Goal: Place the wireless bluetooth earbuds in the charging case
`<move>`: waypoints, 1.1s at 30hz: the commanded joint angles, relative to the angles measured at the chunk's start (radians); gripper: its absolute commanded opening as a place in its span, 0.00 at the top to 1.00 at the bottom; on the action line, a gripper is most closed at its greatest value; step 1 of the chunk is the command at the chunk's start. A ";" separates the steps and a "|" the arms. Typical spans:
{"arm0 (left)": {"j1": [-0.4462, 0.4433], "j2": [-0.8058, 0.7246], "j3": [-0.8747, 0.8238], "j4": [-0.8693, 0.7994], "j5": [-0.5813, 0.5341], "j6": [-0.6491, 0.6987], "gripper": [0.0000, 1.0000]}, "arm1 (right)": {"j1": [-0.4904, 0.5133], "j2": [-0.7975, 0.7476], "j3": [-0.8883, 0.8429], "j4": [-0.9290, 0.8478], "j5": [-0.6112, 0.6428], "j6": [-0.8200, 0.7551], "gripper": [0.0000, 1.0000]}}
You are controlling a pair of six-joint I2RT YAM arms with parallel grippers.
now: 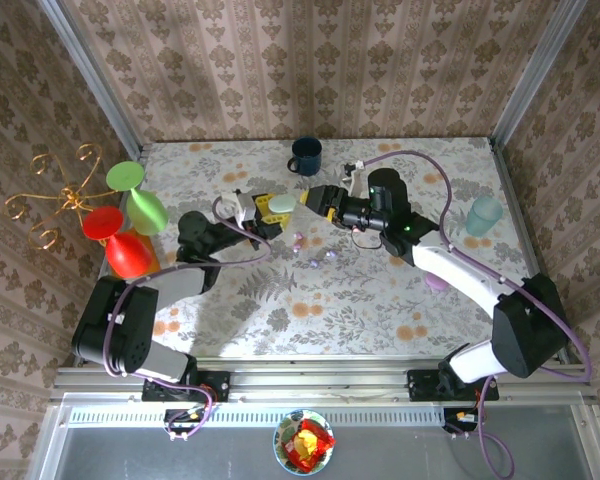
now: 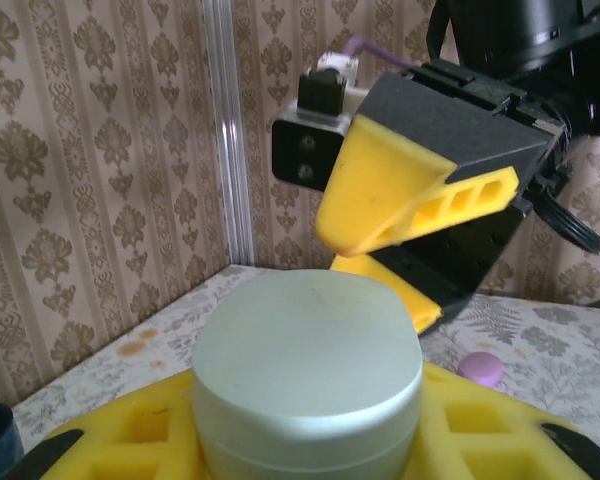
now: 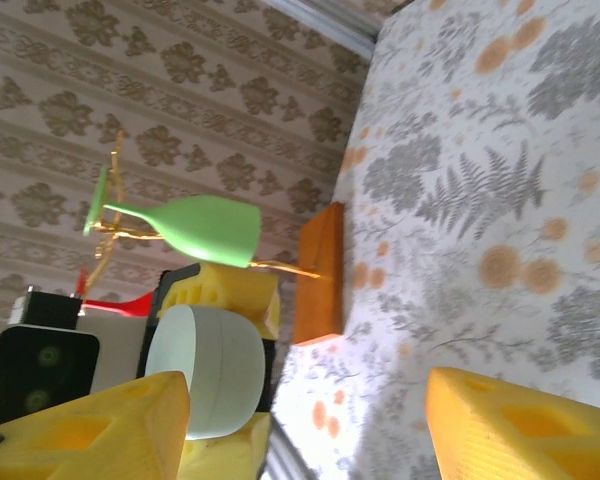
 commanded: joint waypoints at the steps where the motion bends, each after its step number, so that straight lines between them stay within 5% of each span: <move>1: -0.005 0.029 0.039 0.049 -0.037 0.004 0.78 | 0.000 0.022 -0.012 0.160 -0.098 0.145 0.36; 14: -0.020 0.044 0.042 0.043 -0.043 0.018 0.78 | 0.007 0.111 0.088 0.131 -0.224 0.173 0.41; 25: -0.022 0.011 0.022 -0.009 -0.017 0.025 0.75 | 0.004 0.137 0.093 0.154 -0.227 0.202 0.76; 27: -0.021 -0.006 0.018 -0.042 -0.042 0.046 0.70 | 0.001 0.133 0.085 0.154 -0.220 0.199 0.77; 33: -0.020 -0.075 0.000 -0.205 -0.094 0.139 0.22 | -0.034 0.109 0.036 0.072 -0.138 0.153 0.78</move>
